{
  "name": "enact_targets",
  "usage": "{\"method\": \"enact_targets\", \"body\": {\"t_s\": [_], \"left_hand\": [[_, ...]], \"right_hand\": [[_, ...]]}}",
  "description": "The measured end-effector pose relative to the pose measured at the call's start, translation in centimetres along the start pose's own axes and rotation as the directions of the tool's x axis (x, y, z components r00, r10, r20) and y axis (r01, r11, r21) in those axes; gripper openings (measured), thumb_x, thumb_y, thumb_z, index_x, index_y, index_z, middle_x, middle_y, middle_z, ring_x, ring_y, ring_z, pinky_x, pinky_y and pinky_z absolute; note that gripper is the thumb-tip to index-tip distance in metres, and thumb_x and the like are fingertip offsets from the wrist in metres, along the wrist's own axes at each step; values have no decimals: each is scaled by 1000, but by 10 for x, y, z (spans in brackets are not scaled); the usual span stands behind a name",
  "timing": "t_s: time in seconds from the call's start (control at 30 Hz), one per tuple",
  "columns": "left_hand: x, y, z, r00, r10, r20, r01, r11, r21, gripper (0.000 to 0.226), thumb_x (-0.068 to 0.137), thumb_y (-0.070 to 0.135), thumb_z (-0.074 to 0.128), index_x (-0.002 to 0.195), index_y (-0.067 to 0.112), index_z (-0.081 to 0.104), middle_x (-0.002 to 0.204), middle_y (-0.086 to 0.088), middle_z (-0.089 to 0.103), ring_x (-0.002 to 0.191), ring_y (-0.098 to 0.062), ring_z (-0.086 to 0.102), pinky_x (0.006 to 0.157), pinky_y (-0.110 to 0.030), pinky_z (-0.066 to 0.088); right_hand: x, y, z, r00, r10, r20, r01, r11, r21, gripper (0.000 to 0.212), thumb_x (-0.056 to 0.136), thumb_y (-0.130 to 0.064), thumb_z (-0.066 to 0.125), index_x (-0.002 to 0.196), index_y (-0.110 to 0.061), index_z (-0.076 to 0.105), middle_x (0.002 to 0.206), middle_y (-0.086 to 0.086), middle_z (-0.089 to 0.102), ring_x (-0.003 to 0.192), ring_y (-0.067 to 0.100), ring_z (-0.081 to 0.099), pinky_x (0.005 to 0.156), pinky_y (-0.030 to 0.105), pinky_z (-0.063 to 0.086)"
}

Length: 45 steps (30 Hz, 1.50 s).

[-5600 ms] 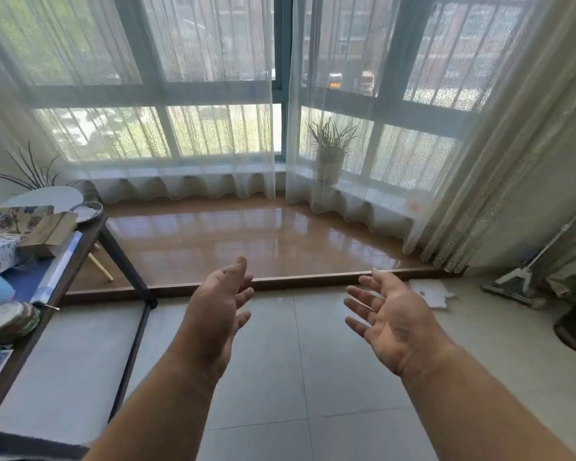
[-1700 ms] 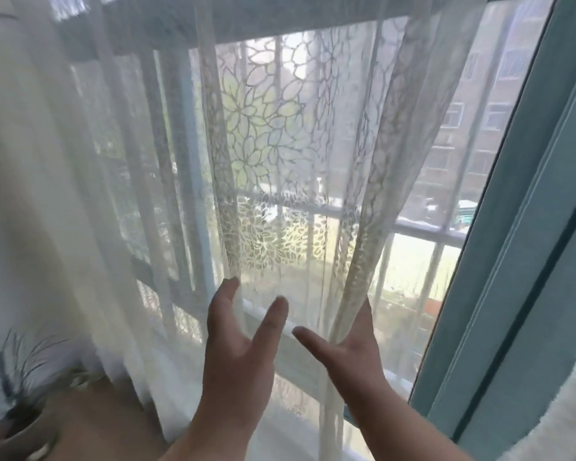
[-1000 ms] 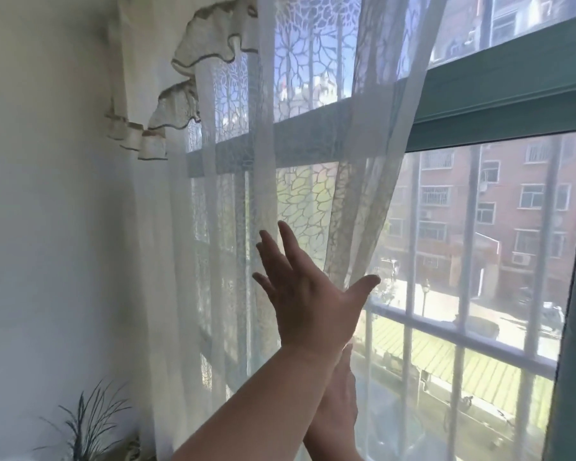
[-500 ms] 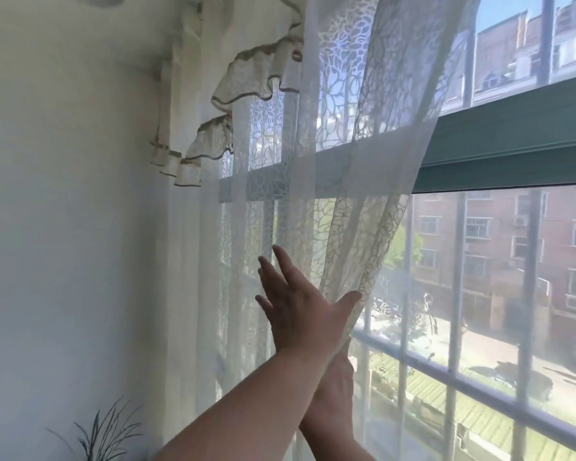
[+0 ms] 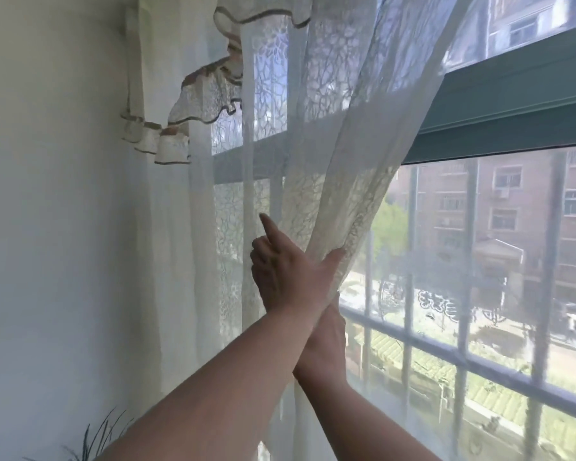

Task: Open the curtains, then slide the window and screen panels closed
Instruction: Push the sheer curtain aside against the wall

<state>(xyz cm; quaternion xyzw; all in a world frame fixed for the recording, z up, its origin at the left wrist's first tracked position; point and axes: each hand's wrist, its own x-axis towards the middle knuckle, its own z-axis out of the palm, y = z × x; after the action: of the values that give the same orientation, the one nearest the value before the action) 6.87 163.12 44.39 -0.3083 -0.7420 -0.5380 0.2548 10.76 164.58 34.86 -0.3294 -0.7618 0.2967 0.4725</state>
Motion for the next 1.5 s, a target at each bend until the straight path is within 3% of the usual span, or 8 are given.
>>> {"method": "enact_targets", "body": {"t_s": [0.1,0.23,0.4,0.73,1.13,1.2,1.3,1.5], "left_hand": [[32,-23,9,1000,22,-5,-22,1000,10,149,73,90,71,174,14,-9,154,-19,40,143,-38,42,123,-49,33],[68,-53,17,1000,20,-14,-19,999,38,148,73,93,68,174,12,-5,152,-20,43,139,-40,46,120,-52,37],[96,-85,27,1000,1,-23,1,996,86,144,76,93,65,174,12,-3,149,-20,44,138,-41,48,118,-53,41],[147,-135,60,987,72,-145,-50,988,149,139,75,92,64,174,13,5,148,-18,46,138,-40,49,118,-53,41],[228,-208,113,972,7,-234,61,959,279,130,83,89,59,174,12,6,150,-17,46,137,-37,49,117,-50,42],[238,-224,118,975,-15,-223,85,948,307,132,83,90,57,174,11,4,151,-18,45,137,-37,49,116,-50,42],[260,-249,123,977,-39,-211,112,932,346,135,82,91,58,174,7,3,150,-18,45,136,-38,49,114,-48,42],[310,-305,137,977,-43,-210,118,926,358,135,82,90,63,173,8,6,151,-18,46,138,-39,48,115,-48,41]], "right_hand": [[27,-9,30,1000,23,-6,-23,999,24,84,76,-77,61,144,-27,59,147,10,66,130,31,68,102,59,62],[48,-24,64,1000,-2,-15,2,1000,5,92,77,-81,62,154,-31,52,154,-1,60,136,25,64,104,57,60],[68,-29,102,999,15,39,-15,1000,21,101,74,-81,60,159,-27,47,156,0,57,145,25,56,113,55,54],[121,-24,168,995,-57,85,49,994,94,106,72,-78,56,160,-20,48,155,5,60,140,29,61,110,56,56],[212,-14,258,967,-111,229,47,963,267,118,67,-82,64,166,-25,37,154,2,62,141,28,62,111,56,56],[220,-8,274,958,-142,247,79,966,246,116,73,-77,69,168,-19,36,159,7,57,147,32,57,114,56,54],[230,-2,299,946,-135,296,66,971,231,128,79,-71,73,177,-19,11,179,9,34,165,30,33,131,54,36],[257,2,360,930,-132,344,70,980,188,151,57,-85,59,178,-17,-3,184,8,22,171,28,20,137,48,23]]}}
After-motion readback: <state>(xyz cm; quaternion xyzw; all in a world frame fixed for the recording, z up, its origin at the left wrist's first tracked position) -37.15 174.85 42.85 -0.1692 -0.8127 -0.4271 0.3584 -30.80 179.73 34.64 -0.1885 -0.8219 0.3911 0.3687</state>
